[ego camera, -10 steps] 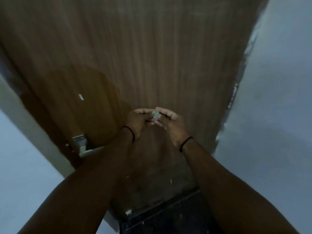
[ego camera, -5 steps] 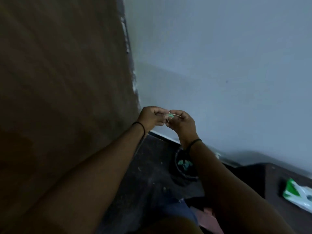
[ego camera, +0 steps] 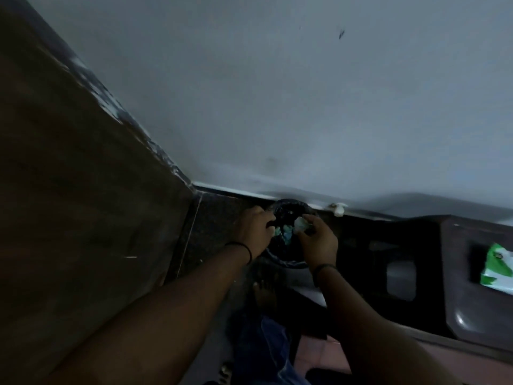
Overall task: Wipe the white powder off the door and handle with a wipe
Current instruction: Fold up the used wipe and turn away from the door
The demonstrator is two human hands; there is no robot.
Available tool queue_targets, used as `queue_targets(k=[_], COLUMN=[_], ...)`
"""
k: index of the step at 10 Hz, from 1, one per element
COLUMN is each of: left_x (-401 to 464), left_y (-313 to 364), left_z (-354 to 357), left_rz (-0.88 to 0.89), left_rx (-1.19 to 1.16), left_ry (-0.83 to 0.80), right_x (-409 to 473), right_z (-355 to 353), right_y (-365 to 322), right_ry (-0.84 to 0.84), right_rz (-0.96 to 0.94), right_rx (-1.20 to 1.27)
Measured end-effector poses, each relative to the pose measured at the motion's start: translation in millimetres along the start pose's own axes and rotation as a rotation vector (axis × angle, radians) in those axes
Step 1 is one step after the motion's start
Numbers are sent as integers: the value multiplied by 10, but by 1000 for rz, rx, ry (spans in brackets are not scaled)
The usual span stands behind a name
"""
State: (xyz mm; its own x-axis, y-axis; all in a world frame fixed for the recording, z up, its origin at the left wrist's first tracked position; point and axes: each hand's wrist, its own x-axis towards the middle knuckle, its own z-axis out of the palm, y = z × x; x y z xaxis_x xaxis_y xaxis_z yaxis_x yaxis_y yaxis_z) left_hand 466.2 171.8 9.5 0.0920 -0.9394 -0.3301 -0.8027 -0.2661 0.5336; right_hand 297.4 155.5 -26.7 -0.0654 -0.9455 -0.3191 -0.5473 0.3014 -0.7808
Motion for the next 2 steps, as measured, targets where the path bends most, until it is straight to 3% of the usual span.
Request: queue_targets(k=[1, 2], left_x=[243, 299], left_y=[-245, -305], left_z=[250, 336], left_rz=[3, 9], left_rx=[170, 251], left_ry=[-65, -83], right_x=[300, 383], right_z=[147, 174], right_y=[327, 333], right_ry=[-21, 7], right_rz=[99, 31], right_rx=[-30, -16])
